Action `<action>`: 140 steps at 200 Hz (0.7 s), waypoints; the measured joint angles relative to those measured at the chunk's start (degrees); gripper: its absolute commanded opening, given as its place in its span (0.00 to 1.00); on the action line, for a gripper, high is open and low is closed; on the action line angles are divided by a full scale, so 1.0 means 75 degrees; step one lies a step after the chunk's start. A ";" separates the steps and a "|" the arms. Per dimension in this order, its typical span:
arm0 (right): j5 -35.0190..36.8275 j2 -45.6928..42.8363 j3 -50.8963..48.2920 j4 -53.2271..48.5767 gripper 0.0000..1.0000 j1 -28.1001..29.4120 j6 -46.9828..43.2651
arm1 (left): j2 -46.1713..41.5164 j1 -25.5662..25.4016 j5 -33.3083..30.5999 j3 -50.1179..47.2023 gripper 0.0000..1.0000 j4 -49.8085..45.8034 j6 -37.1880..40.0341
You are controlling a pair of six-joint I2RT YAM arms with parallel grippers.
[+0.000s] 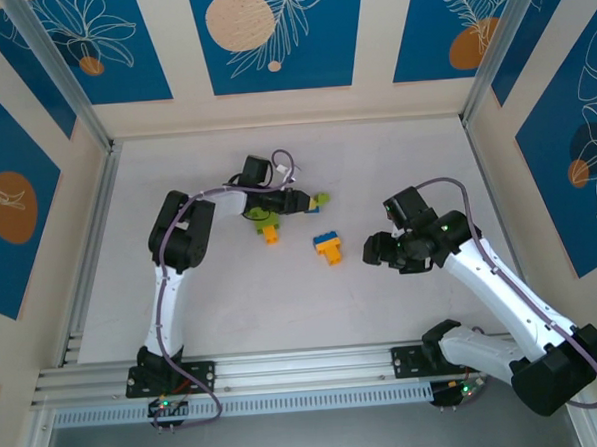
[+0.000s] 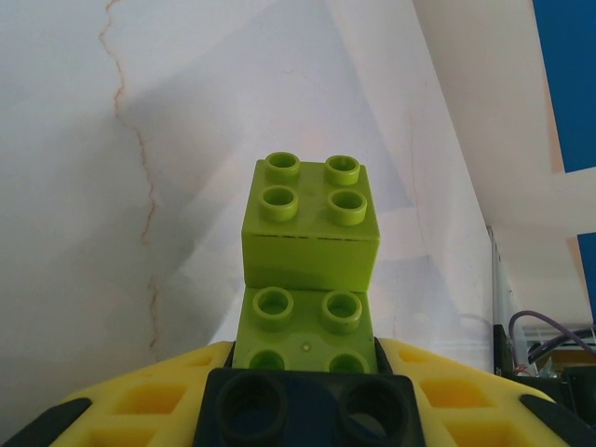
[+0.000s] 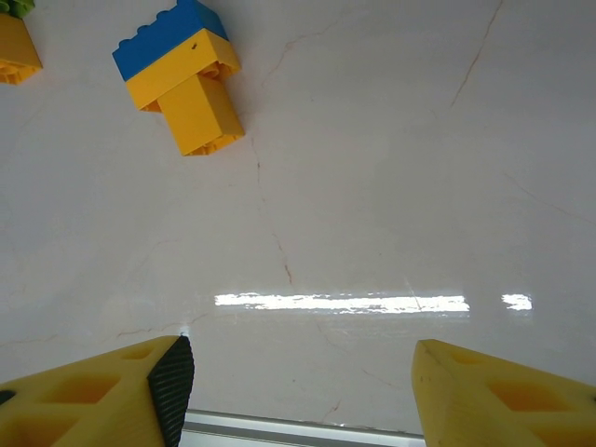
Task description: Assemble a carrot with lego
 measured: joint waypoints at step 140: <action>0.0000 0.0134 -0.0187 0.0303 0.65 0.0210 0.0085 | -0.0662 -0.0778 -0.0134 -0.1253 0.51 0.0761 -0.0787</action>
